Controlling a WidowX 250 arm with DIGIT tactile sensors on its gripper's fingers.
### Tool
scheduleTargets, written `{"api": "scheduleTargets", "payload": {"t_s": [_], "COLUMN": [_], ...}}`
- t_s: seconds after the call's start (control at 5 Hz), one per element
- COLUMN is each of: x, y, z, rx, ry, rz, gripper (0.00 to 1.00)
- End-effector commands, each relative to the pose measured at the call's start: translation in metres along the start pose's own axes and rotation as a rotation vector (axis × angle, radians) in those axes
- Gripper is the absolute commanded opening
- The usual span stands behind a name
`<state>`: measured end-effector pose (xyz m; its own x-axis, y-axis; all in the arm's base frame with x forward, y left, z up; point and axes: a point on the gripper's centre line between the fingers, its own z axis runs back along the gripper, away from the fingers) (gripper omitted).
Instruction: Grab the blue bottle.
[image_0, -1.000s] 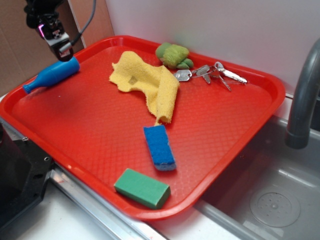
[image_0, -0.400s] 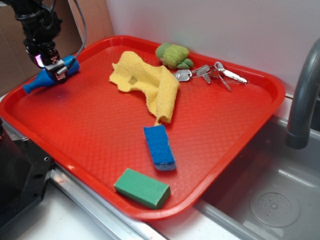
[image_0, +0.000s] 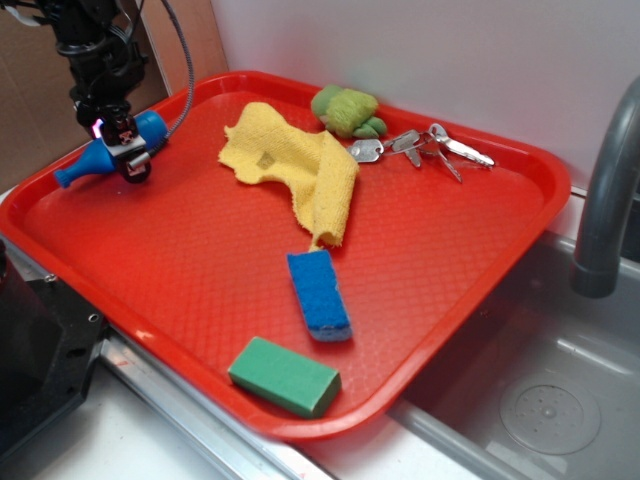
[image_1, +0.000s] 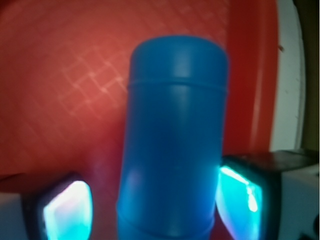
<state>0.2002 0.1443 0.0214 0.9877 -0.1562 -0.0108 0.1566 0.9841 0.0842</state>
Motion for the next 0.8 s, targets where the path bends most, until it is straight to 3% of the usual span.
{"api": "scheduleTargets", "payload": {"t_s": [0.0,0.2,0.4,0.6], "x": [0.016,0.028,0.028,0.027], "y": [-0.044,-0.052,-0.052,-0.085], "z": [0.003,0.000,0.016,0.069], "rx": [-0.040,-0.044,-0.029,0.096], "ry": [0.057,0.068,0.060,-0.020], "rz": [0.050,0.056,0.106,0.287], "gripper": [1.00,0.00,0.00,0.00]}}
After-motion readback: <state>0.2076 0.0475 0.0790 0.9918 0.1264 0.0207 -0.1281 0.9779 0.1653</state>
